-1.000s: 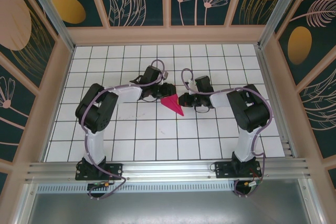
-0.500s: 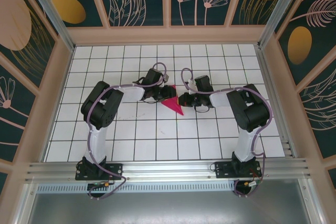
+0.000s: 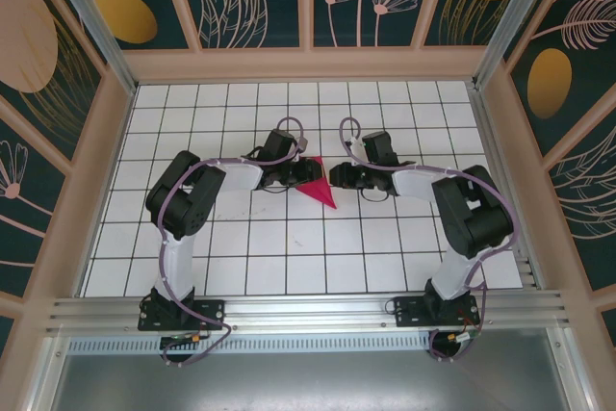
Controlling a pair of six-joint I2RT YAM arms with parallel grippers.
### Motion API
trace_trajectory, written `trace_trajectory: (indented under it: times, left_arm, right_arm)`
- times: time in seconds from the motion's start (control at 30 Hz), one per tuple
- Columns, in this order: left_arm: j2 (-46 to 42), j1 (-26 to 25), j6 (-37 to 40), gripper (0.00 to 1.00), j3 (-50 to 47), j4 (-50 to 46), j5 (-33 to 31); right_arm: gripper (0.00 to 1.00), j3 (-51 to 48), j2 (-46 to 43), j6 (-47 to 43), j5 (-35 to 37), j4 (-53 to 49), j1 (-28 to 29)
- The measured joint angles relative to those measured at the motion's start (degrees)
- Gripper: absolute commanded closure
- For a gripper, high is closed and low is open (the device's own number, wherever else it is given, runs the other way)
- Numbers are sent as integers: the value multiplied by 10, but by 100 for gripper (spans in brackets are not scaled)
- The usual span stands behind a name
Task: Fold a paper plane with a square sheet of paper (fold left side to right side)
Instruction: Fourth fold the wing at the center of the table.
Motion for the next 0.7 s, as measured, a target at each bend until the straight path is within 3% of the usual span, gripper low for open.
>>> trace_trajectory:
  times: [0.27,0.7]
  left_arm:
    - [-2,0,0,63,-3,4,-2]
    - [-2,0,0,63,-4,4,-5]
  right_arm:
    - [75,-50,-27,23,-43,17,36]
    - [75,-27,9,25,-50,15,49]
